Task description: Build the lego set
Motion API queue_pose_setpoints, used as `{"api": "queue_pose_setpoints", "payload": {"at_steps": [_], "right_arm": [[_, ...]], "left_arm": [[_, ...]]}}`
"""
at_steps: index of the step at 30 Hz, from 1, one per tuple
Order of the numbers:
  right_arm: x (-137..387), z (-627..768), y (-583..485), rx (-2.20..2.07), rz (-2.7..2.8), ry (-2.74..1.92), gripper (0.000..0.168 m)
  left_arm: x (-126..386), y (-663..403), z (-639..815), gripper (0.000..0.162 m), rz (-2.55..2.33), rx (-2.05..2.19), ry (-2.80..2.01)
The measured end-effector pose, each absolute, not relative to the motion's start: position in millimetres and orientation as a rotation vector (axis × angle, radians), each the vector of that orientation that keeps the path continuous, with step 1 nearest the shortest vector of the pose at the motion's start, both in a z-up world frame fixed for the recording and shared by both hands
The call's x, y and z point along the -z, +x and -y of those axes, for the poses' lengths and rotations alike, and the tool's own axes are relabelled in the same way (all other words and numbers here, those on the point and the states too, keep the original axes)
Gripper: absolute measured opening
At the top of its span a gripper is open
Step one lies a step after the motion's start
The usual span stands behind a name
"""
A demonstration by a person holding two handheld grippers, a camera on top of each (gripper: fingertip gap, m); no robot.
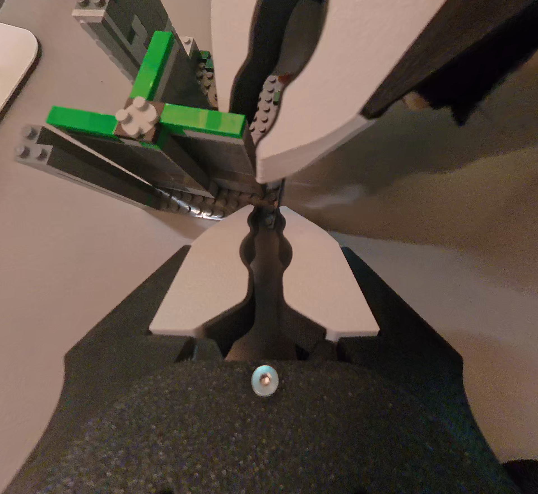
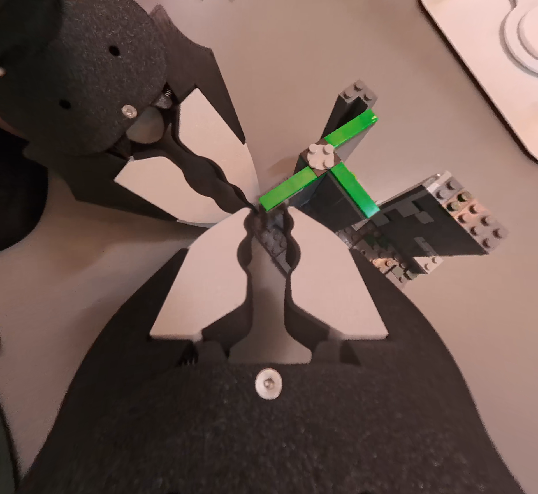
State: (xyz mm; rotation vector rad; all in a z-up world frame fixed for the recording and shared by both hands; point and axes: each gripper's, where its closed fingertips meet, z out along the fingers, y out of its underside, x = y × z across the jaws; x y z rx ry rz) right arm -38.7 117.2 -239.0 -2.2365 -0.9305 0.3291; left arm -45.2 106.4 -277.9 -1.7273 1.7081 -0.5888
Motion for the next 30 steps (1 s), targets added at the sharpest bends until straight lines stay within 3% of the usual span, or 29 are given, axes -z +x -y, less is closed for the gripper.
{"api": "queue_pose_setpoints", "payload": {"at_steps": [15,19,24,30], "right_arm": [[243,-115,-34,-0.287,0.986,-2.241,0.007],[242,-114,-32,-0.293,0.974,-2.243,0.011],[249,-114,-36,-0.272,0.933,-2.260,0.028],[254,-119,-36,-0.226,0.907,-2.240,0.015]], "left_arm": [[278,-45,-107,0.011,-1.708,0.590,-1.723],[278,-45,-107,0.011,-1.707,0.592,-1.725],[278,-45,-107,0.010,-1.705,0.595,-1.723],[278,-45,-107,0.011,-1.705,0.589,-1.719]]}}
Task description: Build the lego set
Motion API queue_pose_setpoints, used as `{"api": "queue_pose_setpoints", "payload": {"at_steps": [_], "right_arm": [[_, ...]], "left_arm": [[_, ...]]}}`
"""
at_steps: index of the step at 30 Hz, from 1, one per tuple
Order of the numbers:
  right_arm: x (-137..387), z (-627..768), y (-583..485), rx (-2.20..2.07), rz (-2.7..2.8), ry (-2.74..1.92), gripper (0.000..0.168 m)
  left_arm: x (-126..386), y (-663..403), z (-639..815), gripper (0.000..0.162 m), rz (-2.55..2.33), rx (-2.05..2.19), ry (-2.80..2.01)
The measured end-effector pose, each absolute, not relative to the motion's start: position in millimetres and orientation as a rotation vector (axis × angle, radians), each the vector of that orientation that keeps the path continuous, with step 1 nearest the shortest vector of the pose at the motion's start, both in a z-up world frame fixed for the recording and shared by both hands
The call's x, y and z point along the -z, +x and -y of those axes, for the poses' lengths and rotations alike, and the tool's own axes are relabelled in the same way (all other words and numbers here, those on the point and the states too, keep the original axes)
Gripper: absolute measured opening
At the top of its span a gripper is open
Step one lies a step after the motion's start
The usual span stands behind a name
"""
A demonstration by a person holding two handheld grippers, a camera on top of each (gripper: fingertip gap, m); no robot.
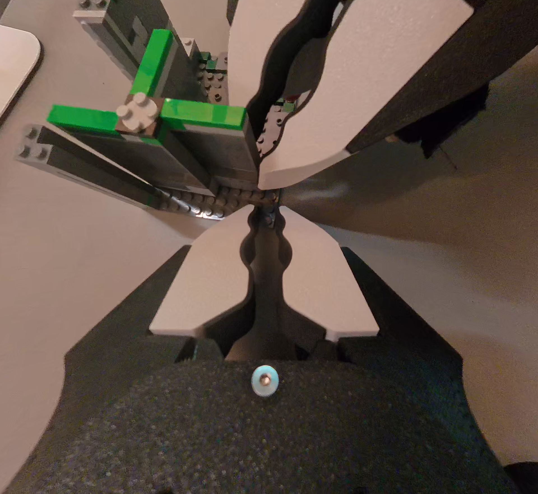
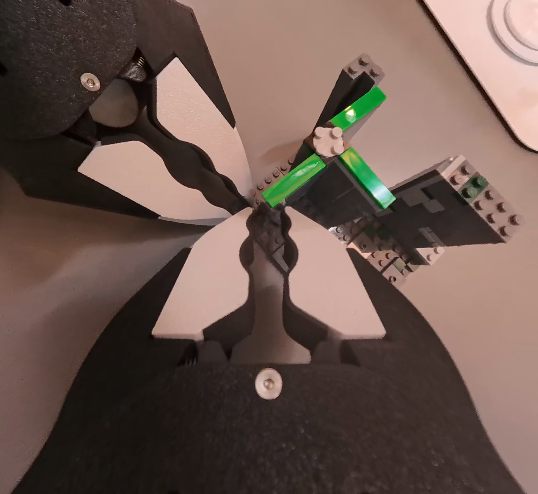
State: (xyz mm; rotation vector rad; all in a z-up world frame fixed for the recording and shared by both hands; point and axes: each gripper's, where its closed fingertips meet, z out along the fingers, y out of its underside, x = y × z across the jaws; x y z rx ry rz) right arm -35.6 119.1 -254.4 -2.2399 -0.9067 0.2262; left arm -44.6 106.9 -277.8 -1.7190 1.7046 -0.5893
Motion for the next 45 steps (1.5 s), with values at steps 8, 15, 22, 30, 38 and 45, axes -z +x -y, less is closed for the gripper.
{"api": "queue_pose_setpoints", "payload": {"at_steps": [8,15,22,30,38,45], "right_arm": [[254,-118,-35,-0.214,0.950,-2.223,0.014],[255,-117,-35,-0.225,0.926,-2.202,0.013],[239,-112,-2,-0.305,0.866,-2.170,0.023],[216,-137,35,-0.160,1.230,-1.837,0.025],[204,-152,-6,-0.306,1.830,-1.709,0.032],[232,-158,-10,-0.096,2.233,-1.746,0.023]], "left_arm": [[278,-44,-107,0.010,-1.704,0.592,-1.714],[278,-44,-107,0.010,-1.701,0.595,-1.710],[277,-45,-107,0.010,-1.698,0.598,-1.715],[277,-45,-107,0.009,-1.701,0.604,-1.709],[277,-44,-106,0.008,-1.714,0.607,-1.684],[277,-44,-106,0.008,-1.712,0.592,-1.673]]}}
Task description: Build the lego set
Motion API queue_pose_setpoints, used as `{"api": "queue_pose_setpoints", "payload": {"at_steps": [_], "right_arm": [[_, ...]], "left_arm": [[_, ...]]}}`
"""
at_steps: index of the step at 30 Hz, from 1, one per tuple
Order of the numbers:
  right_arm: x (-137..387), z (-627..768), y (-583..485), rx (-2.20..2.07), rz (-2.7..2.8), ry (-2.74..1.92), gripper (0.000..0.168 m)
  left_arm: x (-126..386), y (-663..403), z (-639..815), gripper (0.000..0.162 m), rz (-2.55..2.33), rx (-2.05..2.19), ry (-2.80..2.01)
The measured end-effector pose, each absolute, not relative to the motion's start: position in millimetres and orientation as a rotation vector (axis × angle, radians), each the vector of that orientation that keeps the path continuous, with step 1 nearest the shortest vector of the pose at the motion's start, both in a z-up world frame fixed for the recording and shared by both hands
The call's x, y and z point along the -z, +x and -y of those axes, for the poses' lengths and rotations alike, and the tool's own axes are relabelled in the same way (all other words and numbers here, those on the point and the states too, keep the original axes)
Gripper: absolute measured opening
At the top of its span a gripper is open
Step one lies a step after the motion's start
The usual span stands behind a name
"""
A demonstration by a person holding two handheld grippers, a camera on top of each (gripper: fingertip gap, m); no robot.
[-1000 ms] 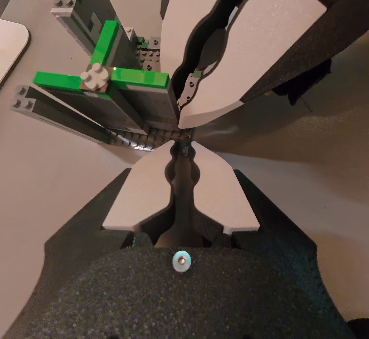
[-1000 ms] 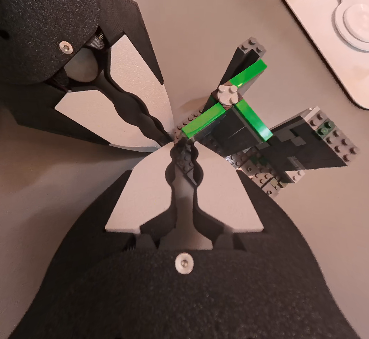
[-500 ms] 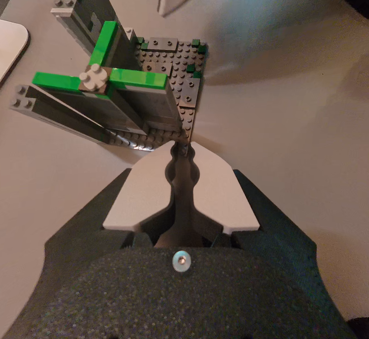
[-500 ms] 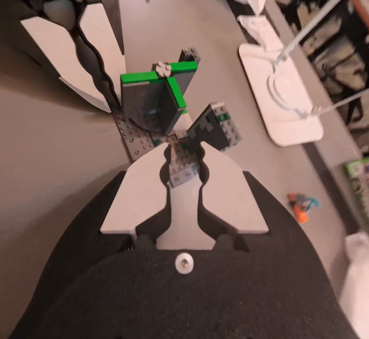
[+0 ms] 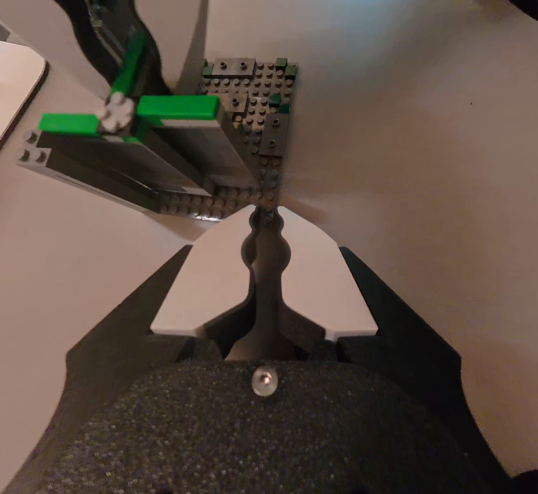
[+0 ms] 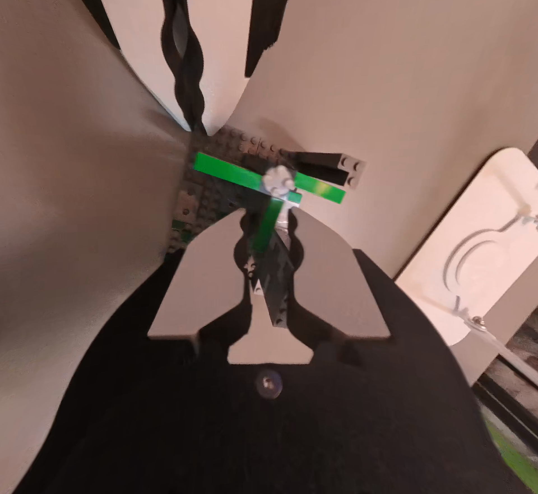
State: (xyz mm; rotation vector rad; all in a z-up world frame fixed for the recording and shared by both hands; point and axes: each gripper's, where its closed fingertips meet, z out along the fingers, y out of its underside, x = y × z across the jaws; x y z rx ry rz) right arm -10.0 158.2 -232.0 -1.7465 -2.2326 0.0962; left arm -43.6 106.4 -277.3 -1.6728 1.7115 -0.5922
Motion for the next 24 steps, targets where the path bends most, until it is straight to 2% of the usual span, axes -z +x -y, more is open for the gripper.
{"api": "queue_pose_setpoints", "payload": {"at_steps": [3,6,24], "right_arm": [[232.6,-157.6,-9.2,-0.066,2.296,-1.742,0.014],[231.3,-160.3,-5.0,-0.029,2.341,-1.744,0.011],[231.7,-154.6,-12.5,-0.248,2.141,-2.080,0.008]], "left_arm": [[277.4,-43.8,-106.4,0.008,-1.713,0.589,-1.668],[277.4,-43.8,-106.5,0.008,-1.711,0.588,-1.663],[277.4,-43.7,-106.3,0.008,-1.713,0.596,-1.661]]}}
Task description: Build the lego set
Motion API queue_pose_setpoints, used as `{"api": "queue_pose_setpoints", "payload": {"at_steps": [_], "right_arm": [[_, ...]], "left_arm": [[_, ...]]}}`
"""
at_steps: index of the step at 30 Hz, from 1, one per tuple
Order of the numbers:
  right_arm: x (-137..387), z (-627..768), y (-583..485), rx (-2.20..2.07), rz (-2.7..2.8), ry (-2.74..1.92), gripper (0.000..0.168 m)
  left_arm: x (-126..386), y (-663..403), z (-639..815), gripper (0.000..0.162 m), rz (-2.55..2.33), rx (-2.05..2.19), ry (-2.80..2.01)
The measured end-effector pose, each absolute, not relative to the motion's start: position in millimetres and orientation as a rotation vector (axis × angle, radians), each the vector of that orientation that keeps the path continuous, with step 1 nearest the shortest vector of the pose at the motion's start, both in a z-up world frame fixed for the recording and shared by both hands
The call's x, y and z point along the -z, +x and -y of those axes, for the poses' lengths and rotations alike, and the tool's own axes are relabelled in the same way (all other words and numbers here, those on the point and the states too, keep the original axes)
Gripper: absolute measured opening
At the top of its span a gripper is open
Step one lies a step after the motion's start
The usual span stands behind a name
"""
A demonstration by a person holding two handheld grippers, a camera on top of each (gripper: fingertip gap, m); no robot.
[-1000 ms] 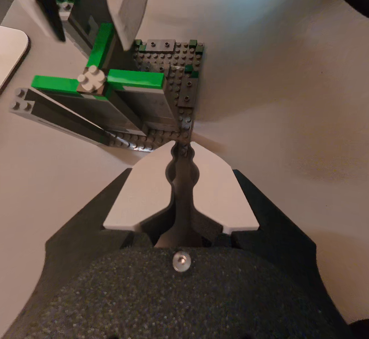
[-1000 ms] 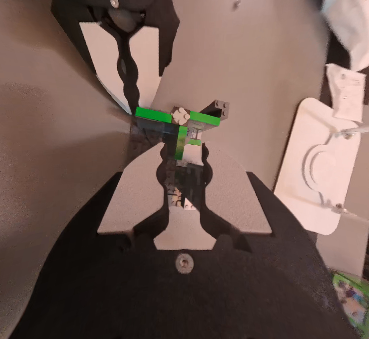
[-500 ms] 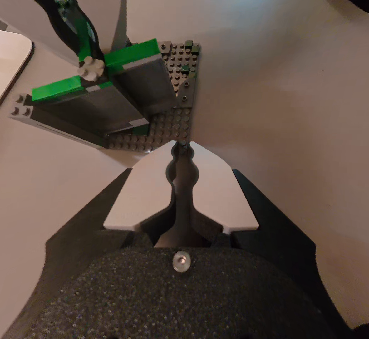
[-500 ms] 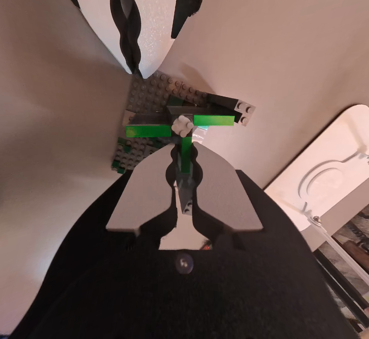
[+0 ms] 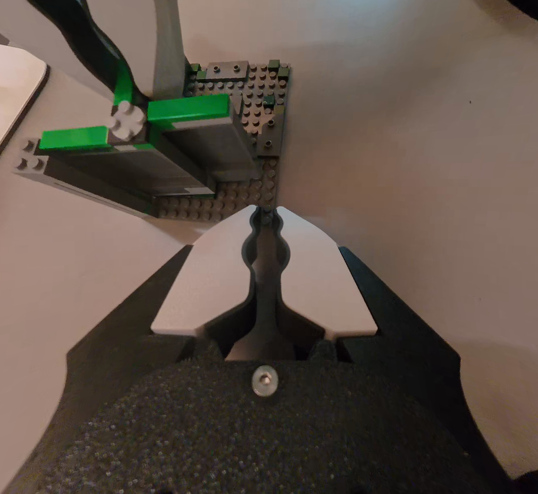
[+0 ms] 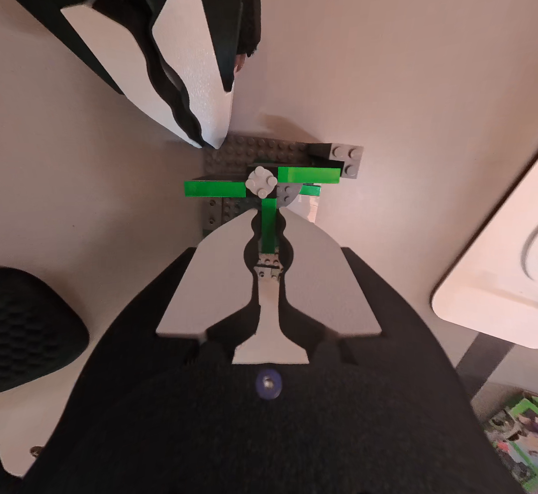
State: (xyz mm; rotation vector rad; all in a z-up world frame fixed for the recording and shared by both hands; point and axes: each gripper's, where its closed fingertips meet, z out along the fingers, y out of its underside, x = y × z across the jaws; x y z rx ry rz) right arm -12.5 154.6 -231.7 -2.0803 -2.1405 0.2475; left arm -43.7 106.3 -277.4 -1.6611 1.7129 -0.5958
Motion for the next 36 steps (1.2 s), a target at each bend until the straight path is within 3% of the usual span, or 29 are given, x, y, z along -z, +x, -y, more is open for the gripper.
{"api": "queue_pose_setpoints", "payload": {"at_steps": [36], "right_arm": [[233.2,-154.9,-15.7,-0.197,2.028,-2.191,0.008]], "left_arm": [[277.3,-44.9,-107.9,0.008,-1.695,0.597,-1.667]]}}
